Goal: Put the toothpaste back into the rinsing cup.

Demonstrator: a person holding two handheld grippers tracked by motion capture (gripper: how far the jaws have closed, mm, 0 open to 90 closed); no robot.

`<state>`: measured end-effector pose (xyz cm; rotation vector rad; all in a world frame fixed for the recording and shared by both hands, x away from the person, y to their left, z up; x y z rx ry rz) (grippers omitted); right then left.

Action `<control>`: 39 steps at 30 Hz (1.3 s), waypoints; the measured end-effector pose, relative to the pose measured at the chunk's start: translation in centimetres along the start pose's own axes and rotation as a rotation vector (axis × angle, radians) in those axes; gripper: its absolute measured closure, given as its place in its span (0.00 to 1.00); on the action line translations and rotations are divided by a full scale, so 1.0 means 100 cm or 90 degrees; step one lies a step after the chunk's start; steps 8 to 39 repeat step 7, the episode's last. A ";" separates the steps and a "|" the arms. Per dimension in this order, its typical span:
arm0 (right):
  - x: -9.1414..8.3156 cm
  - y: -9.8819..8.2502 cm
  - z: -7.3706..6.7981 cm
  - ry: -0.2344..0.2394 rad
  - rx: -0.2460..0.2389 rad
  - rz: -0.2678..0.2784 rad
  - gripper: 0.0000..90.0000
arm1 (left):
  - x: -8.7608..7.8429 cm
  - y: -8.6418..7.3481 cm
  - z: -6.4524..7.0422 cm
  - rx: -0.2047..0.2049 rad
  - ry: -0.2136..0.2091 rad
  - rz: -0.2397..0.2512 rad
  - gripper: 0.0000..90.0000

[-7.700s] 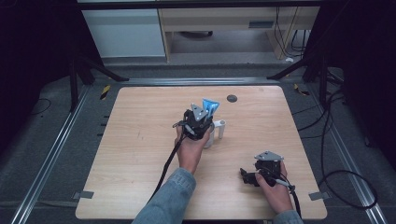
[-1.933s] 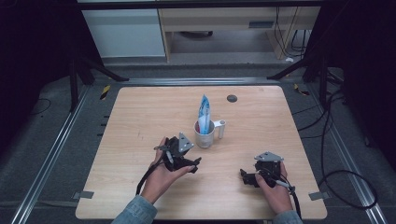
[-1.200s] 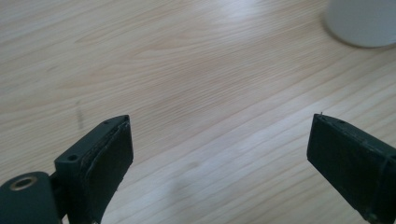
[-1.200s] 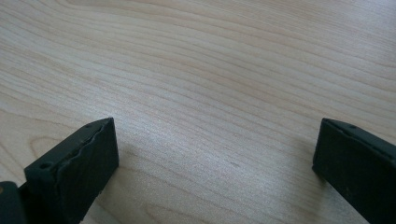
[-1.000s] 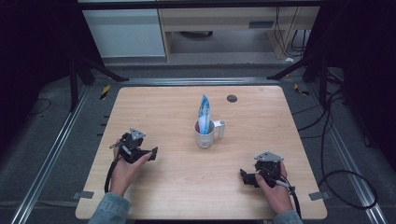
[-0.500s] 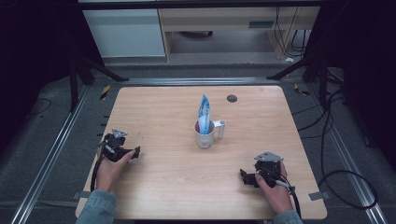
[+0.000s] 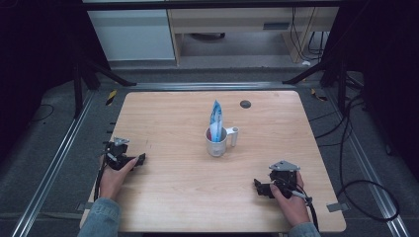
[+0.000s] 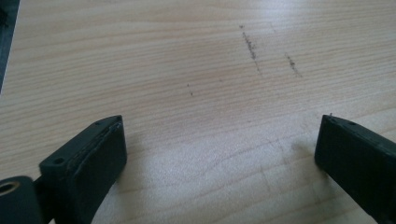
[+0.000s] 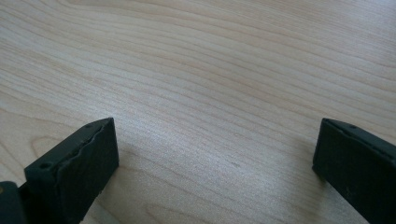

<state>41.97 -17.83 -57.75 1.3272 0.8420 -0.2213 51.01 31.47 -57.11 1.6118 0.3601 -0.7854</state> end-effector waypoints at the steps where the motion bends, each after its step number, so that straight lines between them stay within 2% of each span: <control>1: 0.000 0.000 0.000 0.000 0.000 0.000 0.01 | 0.000 0.000 0.000 0.000 -0.001 0.005 0.01; 39: 0.000 0.000 0.000 0.000 -0.002 0.000 0.01 | 0.001 0.000 -0.001 -0.004 0.002 0.002 0.00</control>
Point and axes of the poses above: each handheld gripper's, and its own axes: x roughly forward along the jaws, y roughly out of its top, z roughly to its right, the point moved 9 cm from there along x, roughly forward along the jaws, and after that the axes turned 3 degrees about z, right-handed, at the moved point
